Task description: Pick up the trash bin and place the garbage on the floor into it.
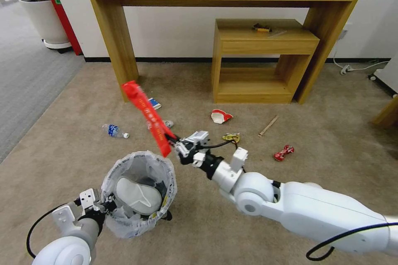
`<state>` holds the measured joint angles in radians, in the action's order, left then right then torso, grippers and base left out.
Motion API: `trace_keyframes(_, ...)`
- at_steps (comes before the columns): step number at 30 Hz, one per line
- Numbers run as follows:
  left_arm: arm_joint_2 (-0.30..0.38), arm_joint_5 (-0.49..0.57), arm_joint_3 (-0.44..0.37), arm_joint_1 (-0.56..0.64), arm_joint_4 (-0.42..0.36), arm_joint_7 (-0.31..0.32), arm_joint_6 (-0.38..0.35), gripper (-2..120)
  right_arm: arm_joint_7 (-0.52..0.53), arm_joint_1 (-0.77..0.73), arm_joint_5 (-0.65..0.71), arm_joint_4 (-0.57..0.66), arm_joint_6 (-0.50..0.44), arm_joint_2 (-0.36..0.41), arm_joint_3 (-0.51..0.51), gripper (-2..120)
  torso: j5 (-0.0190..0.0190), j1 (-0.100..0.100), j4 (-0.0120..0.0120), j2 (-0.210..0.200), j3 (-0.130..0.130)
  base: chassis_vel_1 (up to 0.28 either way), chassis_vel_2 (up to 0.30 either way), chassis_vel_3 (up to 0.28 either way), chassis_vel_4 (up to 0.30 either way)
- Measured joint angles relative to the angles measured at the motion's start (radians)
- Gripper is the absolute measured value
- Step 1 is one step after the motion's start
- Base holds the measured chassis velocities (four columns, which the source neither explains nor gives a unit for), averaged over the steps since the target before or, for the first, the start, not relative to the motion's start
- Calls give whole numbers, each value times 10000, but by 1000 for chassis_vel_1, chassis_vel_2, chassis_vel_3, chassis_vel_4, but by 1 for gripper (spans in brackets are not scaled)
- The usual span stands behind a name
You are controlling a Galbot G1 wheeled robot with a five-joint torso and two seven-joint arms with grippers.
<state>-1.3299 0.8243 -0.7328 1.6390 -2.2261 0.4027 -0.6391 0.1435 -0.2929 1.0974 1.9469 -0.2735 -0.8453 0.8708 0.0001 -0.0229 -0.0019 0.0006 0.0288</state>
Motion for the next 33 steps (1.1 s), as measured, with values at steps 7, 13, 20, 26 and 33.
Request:
trace_keyframes(7, -132, 124, -83, -74, -145, 49, -14, 0, 150, 475, -236, -582, -3, -480, 1205, 0, 1, -1, 0, 0, 0, 0, 0, 0, 0)
trace_keyframes(13, -226, 166, -47, -75, -335, 65, -26, 0, 196, 417, -492, -945, -68, -690, 1612, 0, 2, 0, 0, 0, 0, 0, 0, 0, 0)
trace_keyframes(20, -286, 183, 5, -26, -570, 66, -33, 0, 245, 95, -770, -1287, -108, -860, 1824, 0, 2, 0, 0, 0, 0, 0, 0, 0, 0)
trace_keyframes(26, -193, 258, -58, -42, -567, 68, -34, 0, 427, -88, -881, -1382, -78, -893, 1759, 1, 2, 0, 0, 0, 0, 0, 0, 0, 0)
trace_keyframes(33, -151, 306, -21, -129, -427, 83, -36, 0, 472, -604, -1058, -1466, -2, -803, 1553, 24, 2, 0, 0, 0, 0, 0, 0, 0, 0)
